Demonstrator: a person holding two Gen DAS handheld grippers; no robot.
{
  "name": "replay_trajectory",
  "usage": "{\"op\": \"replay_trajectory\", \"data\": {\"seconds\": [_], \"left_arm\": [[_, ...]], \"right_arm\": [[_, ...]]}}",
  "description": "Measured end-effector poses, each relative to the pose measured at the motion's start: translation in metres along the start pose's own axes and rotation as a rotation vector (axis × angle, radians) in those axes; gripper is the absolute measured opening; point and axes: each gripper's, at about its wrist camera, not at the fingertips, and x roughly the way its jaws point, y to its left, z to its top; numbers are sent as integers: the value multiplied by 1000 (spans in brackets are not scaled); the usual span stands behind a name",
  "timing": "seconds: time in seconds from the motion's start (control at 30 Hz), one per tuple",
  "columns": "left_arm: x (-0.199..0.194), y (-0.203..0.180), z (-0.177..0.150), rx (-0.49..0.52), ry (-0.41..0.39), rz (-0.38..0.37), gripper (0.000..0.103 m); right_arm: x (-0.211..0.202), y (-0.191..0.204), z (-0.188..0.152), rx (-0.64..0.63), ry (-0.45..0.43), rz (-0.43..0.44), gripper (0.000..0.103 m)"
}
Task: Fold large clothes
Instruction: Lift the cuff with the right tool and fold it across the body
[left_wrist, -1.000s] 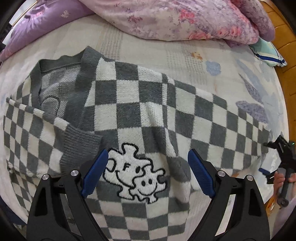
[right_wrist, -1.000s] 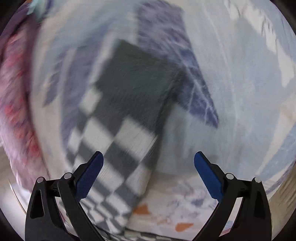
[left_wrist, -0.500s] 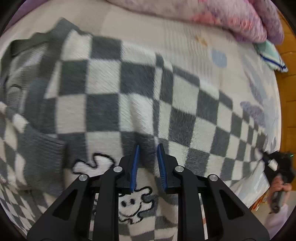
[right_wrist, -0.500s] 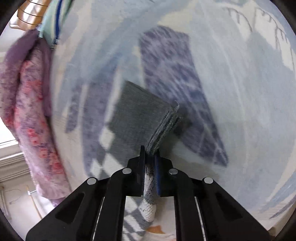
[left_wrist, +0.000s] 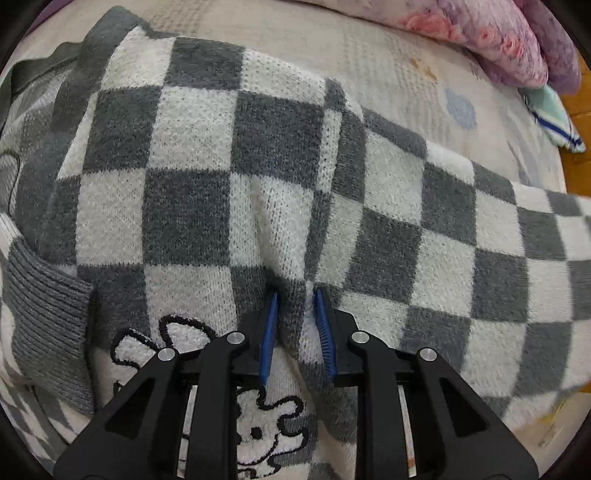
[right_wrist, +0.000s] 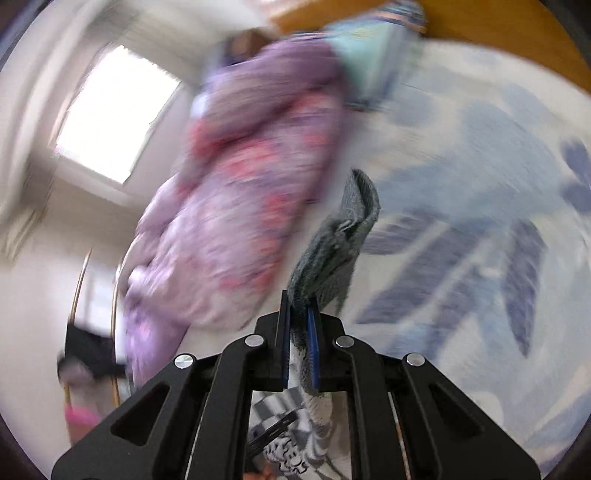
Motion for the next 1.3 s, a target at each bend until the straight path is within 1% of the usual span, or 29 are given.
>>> {"op": "replay_trajectory", "data": {"seconds": [0.03,0.07,0.13,0.2,0.37,0.43,0.5,0.57,0.6,0.67,0.7,0.77,0.83,0.87,0.93,1.0,1.07,1.1,1.13,1.23,1.3], "left_arm": [[-1,1,-3,6,-16,-9,23],[-2,1,-5,18,-32,-14,23],[-4,3,-10,40,-61,-22,22],[-5,3,-12,46,-79,-28,22],[-8,11,-18,49,-112,-73,22],[-11,20,-24,49,-122,-96,22],[-19,29,-29,25,-120,-129,22],[-40,50,-35,-14,-118,-142,22],[-52,59,-37,-23,-138,-136,22],[-84,83,-43,-23,-206,-103,22],[-96,95,-44,-23,-222,-90,22],[-122,125,-47,-47,-251,-69,22],[-151,165,-53,-84,-272,-30,22],[-161,179,-55,-97,-283,-16,22],[-187,222,-67,-136,-324,-8,22],[-206,260,-76,-185,-345,24,22],[-219,292,-86,-216,-348,80,22],[-224,309,-94,-239,-347,110,22],[-227,321,-99,-258,-348,125,22],[-233,368,-121,-356,-333,147,22],[-233,383,-128,-396,-313,166,23]], "right_arm": [[2,19,-3,-50,9,13,8],[3,47,-8,-121,16,25,8],[7,80,-18,-196,35,81,8],[15,109,-28,-247,62,134,8],[38,173,-66,-354,135,214,8],[48,197,-85,-391,156,232,8],[62,223,-103,-428,191,240,8],[71,243,-121,-445,221,251,8],[79,257,-134,-460,241,258,8],[93,277,-159,-499,264,247,8],[97,283,-170,-511,280,243,8],[115,299,-198,-529,327,255,8],[126,311,-224,-556,355,261,8],[137,319,-245,-581,374,258,8],[151,329,-276,-600,406,259,8],[164,332,-305,-615,434,251,8],[186,332,-337,-618,474,226,8],[192,330,-348,-620,490,217,8],[203,328,-363,-633,504,201,8],[236,318,-405,-709,540,115,8],[255,310,-427,-725,588,99,13]]}}
